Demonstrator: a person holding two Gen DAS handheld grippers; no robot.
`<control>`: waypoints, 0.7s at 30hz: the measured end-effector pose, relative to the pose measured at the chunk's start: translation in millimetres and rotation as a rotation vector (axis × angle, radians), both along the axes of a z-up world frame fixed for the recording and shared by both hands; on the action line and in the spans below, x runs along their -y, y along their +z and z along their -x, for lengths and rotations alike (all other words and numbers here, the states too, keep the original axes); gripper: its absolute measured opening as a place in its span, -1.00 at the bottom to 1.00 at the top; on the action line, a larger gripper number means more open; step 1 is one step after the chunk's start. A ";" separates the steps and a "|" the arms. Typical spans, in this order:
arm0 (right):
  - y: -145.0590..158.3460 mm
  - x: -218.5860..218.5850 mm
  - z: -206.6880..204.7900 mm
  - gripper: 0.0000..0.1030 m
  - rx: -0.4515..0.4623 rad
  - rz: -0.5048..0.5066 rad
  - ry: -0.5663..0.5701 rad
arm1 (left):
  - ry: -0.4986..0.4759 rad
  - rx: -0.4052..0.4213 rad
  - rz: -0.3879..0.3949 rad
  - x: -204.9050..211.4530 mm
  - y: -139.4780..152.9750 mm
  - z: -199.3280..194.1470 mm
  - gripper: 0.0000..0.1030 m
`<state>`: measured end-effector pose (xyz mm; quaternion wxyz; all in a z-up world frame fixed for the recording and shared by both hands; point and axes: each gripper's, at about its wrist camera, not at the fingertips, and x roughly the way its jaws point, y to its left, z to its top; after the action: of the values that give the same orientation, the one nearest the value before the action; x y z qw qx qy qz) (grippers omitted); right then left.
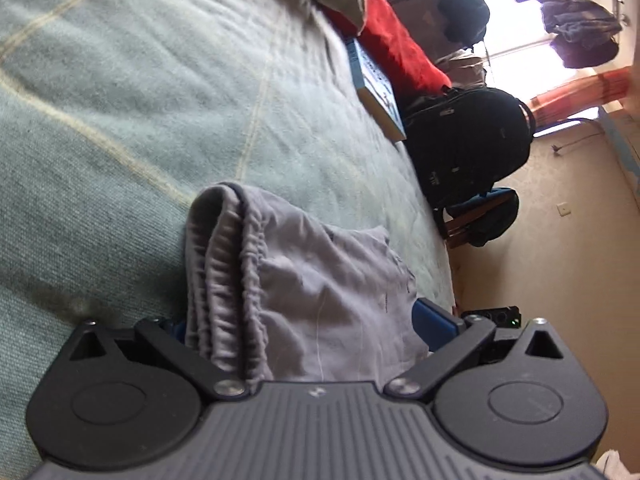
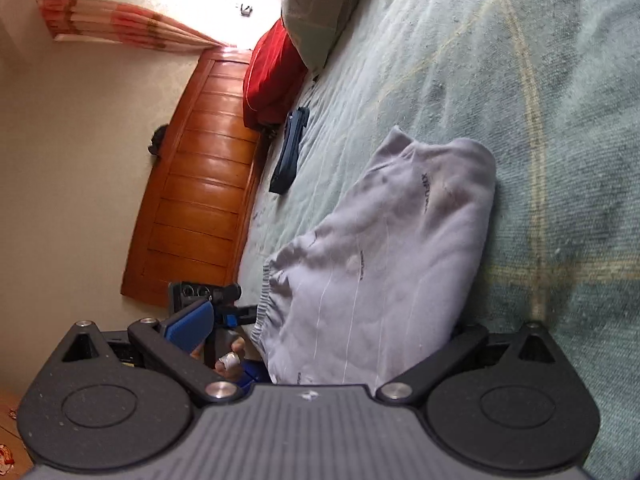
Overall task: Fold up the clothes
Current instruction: 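Close the left tool on the gathered waistband of the grey shorts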
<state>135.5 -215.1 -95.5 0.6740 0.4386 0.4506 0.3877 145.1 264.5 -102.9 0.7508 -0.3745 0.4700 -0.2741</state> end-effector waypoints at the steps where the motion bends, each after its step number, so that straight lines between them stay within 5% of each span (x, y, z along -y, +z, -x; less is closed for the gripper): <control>1: -1.1 2.5 2.3 0.88 0.005 0.005 -0.007 | -0.007 -0.003 -0.015 -0.5 1.1 2.7 0.78; 2: -2.2 5.0 4.5 0.65 0.009 0.010 -0.015 | -0.011 -0.014 -0.040 -2.2 1.9 4.4 0.68; 4: -8.3 10.6 8.7 0.25 0.017 0.034 -0.034 | 0.000 -0.055 -0.069 -10.1 -0.6 4.9 0.10; 6: -17.8 18.1 10.9 0.04 0.015 0.010 -0.059 | 0.041 -0.124 -0.052 -24.0 -10.1 1.9 -0.32; 9: -22.0 22.5 10.5 0.02 -0.002 -0.030 -0.073 | 0.035 -0.132 -0.056 -22.7 -10.5 0.2 -0.32; 15: -14.2 3.7 8.2 0.09 0.029 0.052 -0.051 | -0.005 -0.128 -0.070 -10.9 -7.7 -10.4 -0.08; 18: -21.1 7.2 7.6 -0.17 0.038 0.035 -0.059 | 0.001 -0.117 -0.059 -10.5 -10.2 -8.8 -0.08; 20: -29.0 10.4 6.0 -0.69 0.023 0.034 -0.080 | 0.012 -0.101 -0.050 -10.1 -12.1 -6.8 -0.09; 21: -30.7 10.0 5.3 -0.73 0.022 0.041 -0.088 | 0.021 -0.092 -0.048 -9.6 -12.9 -5.9 -0.13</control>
<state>130.2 -225.1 -126.2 0.7040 0.4399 0.4312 0.3534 151.0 274.2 -115.8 0.7399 -0.3737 0.5065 -0.2375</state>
